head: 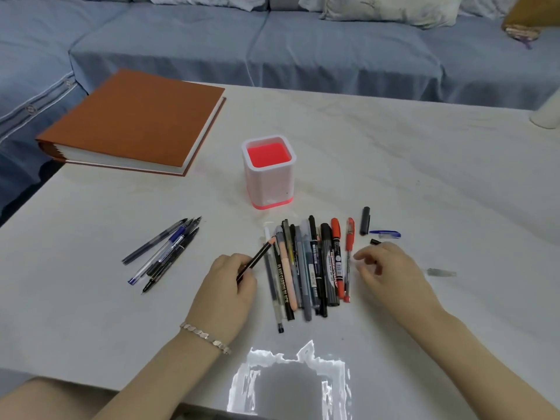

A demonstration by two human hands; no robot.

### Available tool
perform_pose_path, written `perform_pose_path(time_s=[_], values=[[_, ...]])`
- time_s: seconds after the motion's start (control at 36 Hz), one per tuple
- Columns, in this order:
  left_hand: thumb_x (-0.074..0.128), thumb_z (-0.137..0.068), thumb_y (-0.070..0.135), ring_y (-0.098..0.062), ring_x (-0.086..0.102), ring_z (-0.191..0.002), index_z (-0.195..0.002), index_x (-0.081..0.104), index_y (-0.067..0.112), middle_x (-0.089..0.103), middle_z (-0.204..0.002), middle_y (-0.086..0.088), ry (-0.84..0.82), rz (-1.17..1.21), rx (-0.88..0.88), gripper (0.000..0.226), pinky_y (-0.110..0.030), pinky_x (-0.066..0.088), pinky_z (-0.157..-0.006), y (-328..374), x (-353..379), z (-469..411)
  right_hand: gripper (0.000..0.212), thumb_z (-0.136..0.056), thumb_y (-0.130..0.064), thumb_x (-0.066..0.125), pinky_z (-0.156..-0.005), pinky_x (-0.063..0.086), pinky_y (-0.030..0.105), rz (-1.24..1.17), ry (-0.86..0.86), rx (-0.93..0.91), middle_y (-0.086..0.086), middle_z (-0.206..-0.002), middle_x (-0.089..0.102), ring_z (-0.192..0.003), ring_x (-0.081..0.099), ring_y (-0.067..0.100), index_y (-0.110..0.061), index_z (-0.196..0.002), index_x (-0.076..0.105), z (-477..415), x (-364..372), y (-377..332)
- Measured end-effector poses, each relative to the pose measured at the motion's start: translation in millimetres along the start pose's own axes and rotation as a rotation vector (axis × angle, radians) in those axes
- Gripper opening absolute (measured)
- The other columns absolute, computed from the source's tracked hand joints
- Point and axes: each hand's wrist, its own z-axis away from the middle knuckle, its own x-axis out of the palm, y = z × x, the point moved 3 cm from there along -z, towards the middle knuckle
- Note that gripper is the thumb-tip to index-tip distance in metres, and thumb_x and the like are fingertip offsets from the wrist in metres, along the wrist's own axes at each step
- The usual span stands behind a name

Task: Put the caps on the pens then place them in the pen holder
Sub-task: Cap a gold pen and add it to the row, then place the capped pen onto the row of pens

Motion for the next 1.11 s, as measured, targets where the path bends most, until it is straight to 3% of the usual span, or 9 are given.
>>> perform_pose_path(time_s=[0.11, 0.19, 0.31, 0.39, 0.53, 0.81, 0.94, 1.06, 1.11], values=[[0.046, -0.09, 0.017, -0.004, 0.048, -0.058, -0.089, 0.054, 0.029, 0.059, -0.072, 0.004, -0.077, 0.091, 0.085, 0.014, -0.008, 0.038, -0.056, 29.7, 9.1, 6.6, 0.019, -0.088, -0.015, 0.052, -0.07, 0.032, 0.025, 0.043, 0.067, 0.203, -0.001, -0.091, 0.048, -0.076, 0.045, 0.014, -0.014, -0.104, 0.062, 12.5, -23.2, 43.9], [0.047, -0.09, 0.017, -0.003, 0.05, -0.056, -0.088, 0.056, 0.029, 0.059, -0.064, 0.004, -0.134, 0.127, 0.104, 0.015, -0.01, 0.038, -0.051, 43.2, 17.5, 12.2, 0.022, -0.087, -0.022, 0.053, -0.072, 0.035, 0.027, 0.076, 0.077, 0.313, 0.001, -0.094, 0.049, -0.08, 0.049, 0.019, -0.013, -0.107, 0.058, 19.8, -30.5, 66.2], [0.048, -0.089, 0.018, -0.003, 0.047, -0.051, -0.093, 0.059, 0.026, 0.06, -0.065, 0.004, -0.177, 0.13, 0.107, 0.014, -0.014, 0.038, -0.05, 52.5, 26.1, 15.7, 0.034, -0.087, -0.025, 0.054, -0.077, 0.037, 0.03, 0.076, 0.059, 0.386, 0.01, -0.113, 0.053, -0.1, 0.055, 0.028, -0.012, -0.118, 0.05, 22.8, -30.8, 78.3], [0.049, -0.089, 0.018, -0.009, 0.053, -0.057, -0.088, 0.056, 0.033, 0.062, -0.07, 0.004, -0.191, 0.124, 0.09, 0.017, -0.024, 0.046, -0.058, 57.6, 29.2, 18.2, 0.043, -0.087, -0.026, 0.054, -0.079, 0.036, 0.03, 0.026, 0.068, 0.413, 0.01, -0.116, 0.05, -0.104, 0.053, 0.027, -0.013, -0.127, 0.042, 23.0, -29.5, 83.6], [0.05, -0.088, 0.016, -0.017, 0.06, -0.068, -0.091, 0.06, 0.029, 0.065, -0.075, 0.002, -0.21, 0.093, 0.069, 0.017, -0.036, 0.053, -0.066, 59.0, 29.1, 21.9, 0.033, -0.088, -0.029, 0.054, -0.075, 0.034, 0.026, 0.017, 0.049, 0.41, 0.005, -0.096, 0.044, -0.085, 0.05, 0.025, -0.009, -0.114, 0.056, 19.4, -28.5, 91.2], [0.051, -0.088, 0.016, -0.008, 0.055, -0.062, -0.087, 0.056, 0.032, 0.061, -0.072, 0.011, -0.216, 0.112, 0.056, 0.017, -0.025, 0.05, -0.061, 61.8, 30.3, 21.6, 0.018, -0.075, -0.018, 0.072, -0.057, 0.033, 0.02, -0.078, 0.06, 0.347, 0.0, -0.073, 0.055, -0.071, 0.048, 0.015, -0.007, -0.088, 0.066, 17.4, -42.2, 95.1], [0.052, -0.088, 0.016, -0.004, 0.055, -0.065, -0.078, 0.051, 0.042, 0.062, -0.07, 0.011, -0.22, 0.148, 0.054, 0.028, -0.019, 0.047, -0.058, 61.7, 29.9, 22.2, 0.015, -0.078, -0.016, 0.069, -0.066, 0.033, 0.024, -0.049, 0.152, 0.217, 0.004, -0.081, 0.052, -0.075, 0.048, 0.018, -0.007, -0.09, 0.069, 21.1, -41.6, 88.9], [0.053, -0.086, 0.015, -0.006, 0.055, -0.068, -0.077, 0.054, 0.042, 0.064, -0.069, 0.008, -0.205, 0.191, 0.048, 0.029, -0.019, 0.046, -0.062, 62.1, 27.1, 24.2, 0.013, -0.078, -0.01, 0.069, -0.07, 0.036, 0.004, -0.253, 0.378, 0.15, -0.002, -0.088, 0.047, -0.073, 0.054, -0.003, -0.003, -0.09, 0.069, 26.7, -42.9, 74.1], [0.054, -0.086, 0.015, -0.011, 0.055, -0.068, -0.077, 0.055, 0.042, 0.063, -0.079, 0.015, -0.198, 0.208, 0.045, 0.028, -0.02, 0.046, -0.061, 62.1, 25.9, 25.2, 0.009, -0.077, -0.011, 0.069, -0.071, 0.035, 0.001, -0.293, 0.43, 0.113, -0.007, -0.093, 0.051, -0.074, 0.053, -0.004, -0.007, -0.085, 0.069, 28.8, -44.0, 62.4]])
